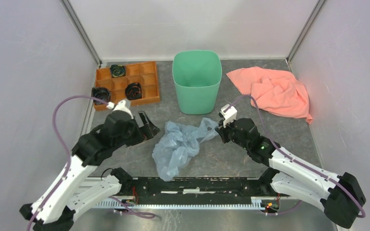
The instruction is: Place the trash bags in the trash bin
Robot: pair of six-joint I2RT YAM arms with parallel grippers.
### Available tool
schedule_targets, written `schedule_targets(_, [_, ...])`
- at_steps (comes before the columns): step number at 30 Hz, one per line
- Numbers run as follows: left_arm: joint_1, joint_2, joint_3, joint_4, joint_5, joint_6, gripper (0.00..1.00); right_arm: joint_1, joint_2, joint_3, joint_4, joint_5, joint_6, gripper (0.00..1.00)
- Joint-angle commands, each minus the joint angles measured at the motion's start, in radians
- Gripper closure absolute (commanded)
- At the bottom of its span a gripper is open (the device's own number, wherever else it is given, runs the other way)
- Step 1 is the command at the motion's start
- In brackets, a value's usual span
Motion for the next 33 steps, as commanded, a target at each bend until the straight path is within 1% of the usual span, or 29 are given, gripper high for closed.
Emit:
schedule_targets(1, [-0.001, 0.126, 0.011, 0.015, 0.163, 0.098, 0.0, -0.005, -0.022, 0.058, -0.022, -0.045, -0.023, 1.0])
schedule_targets(3, [-0.001, 0.169, 0.027, 0.037, 0.249, 0.129, 0.0, -0.005, -0.016, 0.072, -0.038, -0.036, -0.02, 1.0])
schedule_targets(5, [-0.01, 0.172, 0.012, 0.09, 0.312, 0.125, 0.0, -0.005, -0.009, 0.09, -0.055, -0.037, -0.003, 1.0])
schedule_targets(7, [-0.059, 0.145, -0.025, 0.139, 0.322, 0.091, 0.0, -0.004, -0.007, 0.101, -0.056, -0.047, 0.025, 1.0])
schedule_targets(8, [-0.098, 0.13, -0.047, 0.158, 0.3, 0.063, 0.0, -0.004, -0.006, 0.106, -0.055, -0.05, 0.044, 1.0])
schedule_targets(11, [-0.324, 0.094, -0.135, 0.226, 0.136, -0.063, 0.0, -0.005, -0.004, 0.116, -0.044, -0.052, 0.098, 1.0])
schedule_targets(14, [-0.546, 0.166, -0.177, 0.266, -0.038, -0.16, 0.02, -0.005, 0.007, 0.128, -0.058, 0.04, 0.172, 1.0])
schedule_targets(15, [-0.603, 0.207, -0.146, 0.241, -0.097, -0.174, 0.02, -0.005, 0.009, 0.133, -0.077, 0.096, 0.204, 1.0])
schedule_targets(17, [-0.689, 0.272, -0.093, 0.129, -0.256, -0.232, 0.01, -0.006, 0.005, 0.133, -0.099, 0.184, 0.259, 1.0])
schedule_targets(19, [-0.751, 0.307, -0.08, 0.079, -0.343, -0.292, 0.01, -0.006, -0.003, 0.126, -0.111, 0.228, 0.305, 1.0])
schedule_targets(22, [-0.842, 0.369, -0.117, 0.108, -0.441, -0.365, 0.01, -0.006, -0.018, 0.099, -0.097, 0.262, 0.364, 1.0])
schedule_targets(24, [-0.908, 0.438, -0.12, 0.131, -0.491, -0.417, 0.0, -0.007, -0.015, 0.095, -0.105, 0.283, 0.402, 1.0])
schedule_targets(27, [-0.995, 0.562, -0.074, 0.119, -0.577, -0.512, 0.0, -0.005, 0.004, 0.113, -0.127, 0.296, 0.427, 1.0])
schedule_targets(30, [-1.022, 0.68, -0.025, 0.116, -0.607, -0.541, 0.0, -0.005, 0.025, 0.137, -0.159, 0.297, 0.431, 1.0])
schedule_targets(33, [-1.028, 0.808, 0.023, 0.068, -0.613, -0.588, 0.0, -0.005, 0.021, 0.145, -0.171, 0.295, 0.434, 1.0])
